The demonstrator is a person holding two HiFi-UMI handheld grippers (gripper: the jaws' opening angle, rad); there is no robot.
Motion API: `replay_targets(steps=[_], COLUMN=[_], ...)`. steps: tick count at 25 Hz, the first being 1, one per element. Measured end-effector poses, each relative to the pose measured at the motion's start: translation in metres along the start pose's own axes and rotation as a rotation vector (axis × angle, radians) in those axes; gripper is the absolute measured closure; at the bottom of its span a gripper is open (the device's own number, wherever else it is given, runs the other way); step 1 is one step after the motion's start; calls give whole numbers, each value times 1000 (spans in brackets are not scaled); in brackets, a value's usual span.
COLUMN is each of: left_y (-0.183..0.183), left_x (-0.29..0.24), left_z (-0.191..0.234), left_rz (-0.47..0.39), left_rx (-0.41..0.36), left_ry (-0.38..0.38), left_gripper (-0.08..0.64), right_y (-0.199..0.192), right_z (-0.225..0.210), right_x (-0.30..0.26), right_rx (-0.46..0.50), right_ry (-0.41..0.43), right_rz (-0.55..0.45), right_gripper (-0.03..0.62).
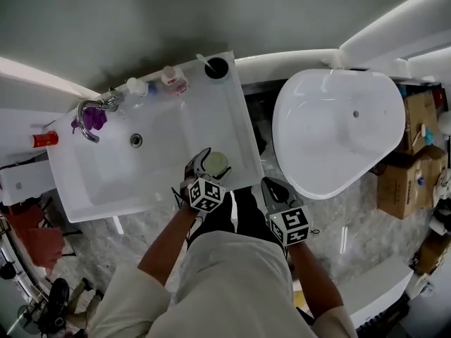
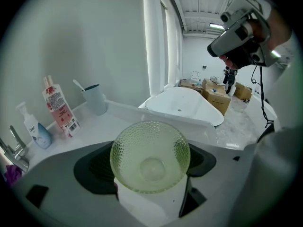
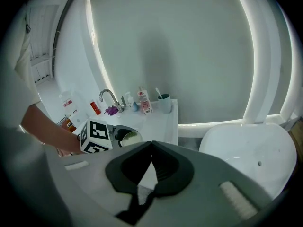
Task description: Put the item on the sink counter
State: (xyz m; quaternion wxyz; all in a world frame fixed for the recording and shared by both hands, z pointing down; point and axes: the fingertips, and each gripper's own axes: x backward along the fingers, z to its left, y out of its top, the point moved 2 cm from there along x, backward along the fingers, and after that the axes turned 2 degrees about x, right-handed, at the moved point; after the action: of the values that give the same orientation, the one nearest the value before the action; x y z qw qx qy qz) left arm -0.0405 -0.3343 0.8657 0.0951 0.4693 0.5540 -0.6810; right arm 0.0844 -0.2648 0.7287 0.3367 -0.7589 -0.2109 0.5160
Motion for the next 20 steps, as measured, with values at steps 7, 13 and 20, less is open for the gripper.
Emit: replay_targets(steps=[7,13,20], left_y=[0,6,20], left_x=[0,5,25], left_z=[2,2,5], left_rz=[-11,-47,-90], left_rx=[40,94,109], left_ry=[-7,-45,-58], left_gripper=[156,132,126], right_y=[-1,7,19], right_z=[0,-2,6], right_x=[-11,-11,-3], right_rx=[10,24,52], right_ry=[15,9,6], right_rz=[16,9,-14], right_gripper=[581,581,581])
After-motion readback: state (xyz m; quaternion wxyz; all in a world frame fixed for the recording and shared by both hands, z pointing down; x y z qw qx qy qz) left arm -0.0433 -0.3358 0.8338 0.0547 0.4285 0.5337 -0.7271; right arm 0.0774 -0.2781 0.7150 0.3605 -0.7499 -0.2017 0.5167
